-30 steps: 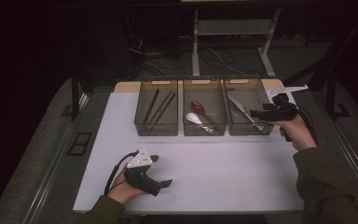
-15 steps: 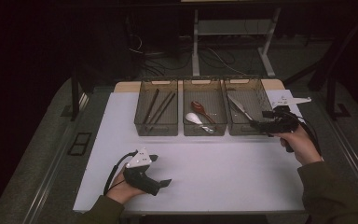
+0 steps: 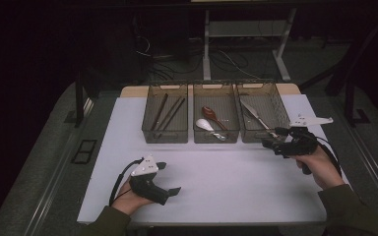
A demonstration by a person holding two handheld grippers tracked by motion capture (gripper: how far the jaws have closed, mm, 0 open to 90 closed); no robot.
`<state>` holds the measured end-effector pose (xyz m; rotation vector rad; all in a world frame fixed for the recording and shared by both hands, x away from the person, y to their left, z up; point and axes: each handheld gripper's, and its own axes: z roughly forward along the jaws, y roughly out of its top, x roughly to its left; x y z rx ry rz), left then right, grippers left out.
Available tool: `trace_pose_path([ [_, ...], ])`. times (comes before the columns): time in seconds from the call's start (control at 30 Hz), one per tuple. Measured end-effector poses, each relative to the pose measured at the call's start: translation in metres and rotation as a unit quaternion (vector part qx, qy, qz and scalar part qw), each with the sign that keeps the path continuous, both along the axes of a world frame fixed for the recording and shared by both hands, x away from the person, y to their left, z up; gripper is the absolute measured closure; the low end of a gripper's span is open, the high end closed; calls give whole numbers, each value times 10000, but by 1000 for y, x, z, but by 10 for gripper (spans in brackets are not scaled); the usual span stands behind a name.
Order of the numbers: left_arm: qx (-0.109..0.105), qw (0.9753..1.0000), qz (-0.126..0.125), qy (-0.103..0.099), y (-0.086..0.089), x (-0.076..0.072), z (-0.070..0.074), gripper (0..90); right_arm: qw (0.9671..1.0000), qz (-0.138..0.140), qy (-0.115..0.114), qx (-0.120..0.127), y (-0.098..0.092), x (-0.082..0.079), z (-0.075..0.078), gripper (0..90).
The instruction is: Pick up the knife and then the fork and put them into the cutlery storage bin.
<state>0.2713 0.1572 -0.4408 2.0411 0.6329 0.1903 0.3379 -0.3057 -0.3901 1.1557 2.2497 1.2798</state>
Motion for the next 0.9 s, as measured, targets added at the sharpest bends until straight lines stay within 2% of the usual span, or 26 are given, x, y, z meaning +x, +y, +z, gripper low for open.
trace_pose_path([
  [0.33, 9, 10000, 0, 1, -1, -1, 0, 0, 9998, 164, 6, 91, 1, -29, -22, 203],
  [0.5, 11, 10000, -2, -3, 0, -1, 0, 0, 9994, 273, -99, 208, 2, -43, -26, 196],
  [0.9, 17, 10000, -5, -5, -1, -2, 0, 0, 9990, 378, -133, 206, 6, -63, -39, 178],
])
